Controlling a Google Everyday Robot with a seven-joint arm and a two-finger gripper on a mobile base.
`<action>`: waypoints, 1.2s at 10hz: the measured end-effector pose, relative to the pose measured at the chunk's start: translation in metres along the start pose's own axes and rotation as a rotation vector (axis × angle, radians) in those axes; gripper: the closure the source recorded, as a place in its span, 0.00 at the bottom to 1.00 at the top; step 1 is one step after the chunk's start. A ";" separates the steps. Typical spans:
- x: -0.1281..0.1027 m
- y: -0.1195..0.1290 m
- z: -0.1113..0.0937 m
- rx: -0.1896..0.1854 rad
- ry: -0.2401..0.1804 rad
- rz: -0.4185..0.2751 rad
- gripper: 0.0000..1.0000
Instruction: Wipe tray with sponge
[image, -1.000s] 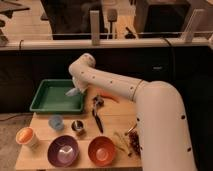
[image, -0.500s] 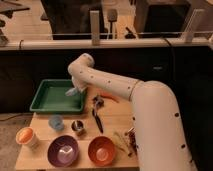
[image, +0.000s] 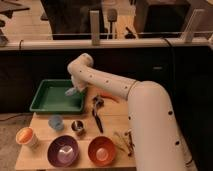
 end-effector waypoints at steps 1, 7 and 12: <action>0.000 -0.002 0.002 0.000 -0.002 -0.002 1.00; -0.002 -0.017 0.016 -0.002 -0.008 -0.001 1.00; -0.004 -0.031 0.028 0.001 -0.008 0.009 1.00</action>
